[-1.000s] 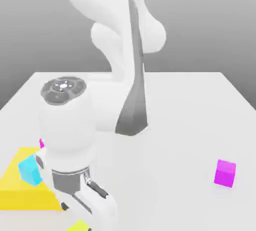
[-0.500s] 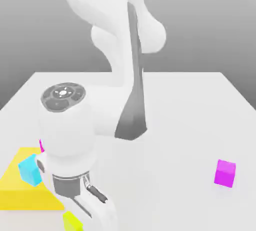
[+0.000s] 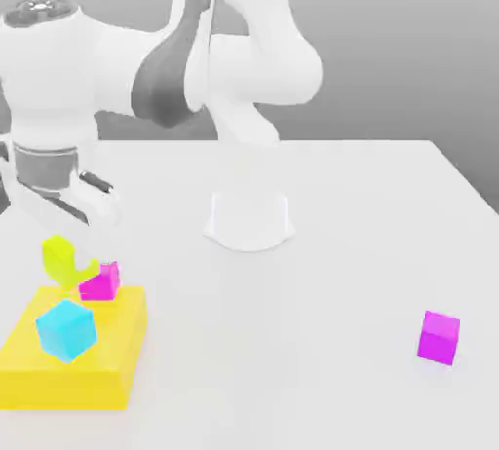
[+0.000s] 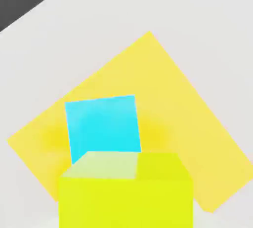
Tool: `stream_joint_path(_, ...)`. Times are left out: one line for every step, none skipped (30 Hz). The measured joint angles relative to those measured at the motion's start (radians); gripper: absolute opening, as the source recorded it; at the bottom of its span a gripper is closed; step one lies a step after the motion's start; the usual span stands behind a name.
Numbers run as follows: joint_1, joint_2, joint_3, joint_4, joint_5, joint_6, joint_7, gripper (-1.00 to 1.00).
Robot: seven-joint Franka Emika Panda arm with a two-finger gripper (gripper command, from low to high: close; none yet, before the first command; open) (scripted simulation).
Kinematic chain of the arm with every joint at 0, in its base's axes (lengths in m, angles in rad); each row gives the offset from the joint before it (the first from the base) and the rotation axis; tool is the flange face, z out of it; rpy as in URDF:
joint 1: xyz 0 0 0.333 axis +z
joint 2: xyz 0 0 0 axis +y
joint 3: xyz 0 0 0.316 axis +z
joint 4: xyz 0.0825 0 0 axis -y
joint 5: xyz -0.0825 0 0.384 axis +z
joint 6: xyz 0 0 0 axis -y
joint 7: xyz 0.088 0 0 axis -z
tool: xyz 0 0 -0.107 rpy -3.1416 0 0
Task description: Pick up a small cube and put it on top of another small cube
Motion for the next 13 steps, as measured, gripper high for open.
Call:
stream_joint_path(-0.006, -0.035, -0.016, -0.025, 0.005, -0.01, -0.034, -1.0)
stream_joint_path(-0.011, -0.071, -0.033, -0.05, 0.01, -0.02, -0.068, -1.0)
stream_joint_path(-0.017, -0.104, -0.047, -0.076, 0.016, -0.028, -0.102, -1.0)
stream_joint_path(-0.02, -0.126, -0.062, -0.097, 0.022, -0.028, -0.132, -1.0)
stream_joint_path(-0.02, -0.119, -0.071, -0.112, 0.028, -0.007, -0.149, -1.0)
stream_joint_path(-0.018, -0.098, -0.078, -0.122, 0.033, 0.024, -0.159, -1.0)
stream_joint_path(-0.015, -0.07, -0.083, -0.131, 0.039, 0.061, -0.167, -1.0)
stream_joint_path(-0.012, -0.038, -0.088, -0.139, 0.043, 0.101, -0.172, -1.0)
stream_joint_path(-0.01, -0.004, -0.091, -0.146, 0.048, 0.141, -0.177, -1.0)
stream_joint_path(-0.008, 0.027, -0.094, -0.152, 0.052, 0.178, -0.181, 1.0)
stream_joint_path(-0.008, 0.027, -0.094, -0.152, 0.052, 0.178, -0.181, 1.0)
stream_joint_path(-0.008, 0.027, -0.094, -0.152, 0.052, 0.178, -0.181, 1.0)
stream_joint_path(-0.008, 0.027, -0.094, -0.152, 0.052, 0.178, -0.181, 1.0)
